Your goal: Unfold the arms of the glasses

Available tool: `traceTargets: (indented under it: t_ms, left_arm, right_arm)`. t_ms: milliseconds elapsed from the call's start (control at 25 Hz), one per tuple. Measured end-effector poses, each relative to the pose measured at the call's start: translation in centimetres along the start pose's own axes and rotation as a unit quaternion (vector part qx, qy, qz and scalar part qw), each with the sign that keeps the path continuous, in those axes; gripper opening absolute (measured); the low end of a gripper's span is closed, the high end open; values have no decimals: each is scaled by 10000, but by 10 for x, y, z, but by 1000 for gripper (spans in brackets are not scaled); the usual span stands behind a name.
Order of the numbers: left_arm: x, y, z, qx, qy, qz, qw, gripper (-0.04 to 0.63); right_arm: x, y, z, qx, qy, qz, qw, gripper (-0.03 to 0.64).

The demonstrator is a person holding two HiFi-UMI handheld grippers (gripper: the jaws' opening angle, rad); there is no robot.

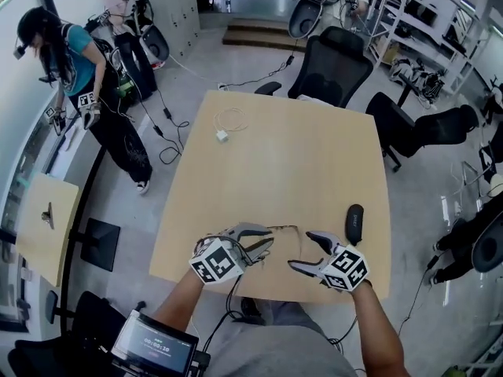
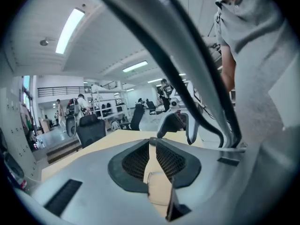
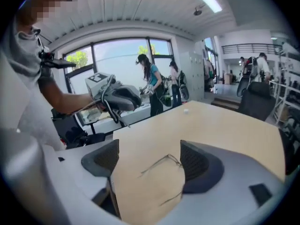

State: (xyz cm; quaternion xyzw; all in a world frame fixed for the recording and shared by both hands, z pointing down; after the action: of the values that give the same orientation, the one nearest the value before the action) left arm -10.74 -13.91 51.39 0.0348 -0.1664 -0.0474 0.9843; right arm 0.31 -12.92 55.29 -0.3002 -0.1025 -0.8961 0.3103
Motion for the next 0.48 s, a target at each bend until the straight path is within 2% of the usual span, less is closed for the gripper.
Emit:
traceTargets:
  t_ms: [120, 160, 200, 240, 320, 360, 480]
  left_arm:
    - [-21, -6, -36, -153, 658, -480, 9966, 43]
    - [-28, -7, -47, -223, 878, -650, 9938, 43]
    - [-35, -7, -59, -283, 1077, -825, 9904, 43]
    - [-42, -8, -71, -329, 1253, -1007, 9865, 43]
    - [-58, -7, -93, -415, 1568, -1384, 9770, 43]
    - [-65, -5, -103, -466, 1719, -1568, 9714, 43]
    - [-84, 5, -131, -561, 2088, -2073, 9541, 43]
  right_arm:
    - [-27, -1, -36, 153, 622, 343, 9974, 398]
    - [-39, 1, -47, 244, 819, 477, 9952, 311]
    - [-52, 7, -57, 437, 1037, 610, 9918, 66]
    - [-67, 13, -68, 722, 1277, 727, 9865, 21]
    - [-96, 23, -87, 1231, 1739, 920, 9727, 9]
    - [-110, 26, -95, 1329, 1941, 1012, 9667, 9]
    - [-152, 26, -115, 1067, 2422, 1273, 9559, 8]
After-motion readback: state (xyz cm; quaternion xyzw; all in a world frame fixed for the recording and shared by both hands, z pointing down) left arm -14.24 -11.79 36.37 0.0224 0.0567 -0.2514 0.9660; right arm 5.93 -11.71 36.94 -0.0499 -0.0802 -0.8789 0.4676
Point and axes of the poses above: the fingertips, and each gripper's own axes: x forward along the fingers, y to its right, z out of its underside, the point moved 3 cm from there along -x, backward along the fingers, and after that the axes turned 15 degrees about z, right-handed, at the moved point
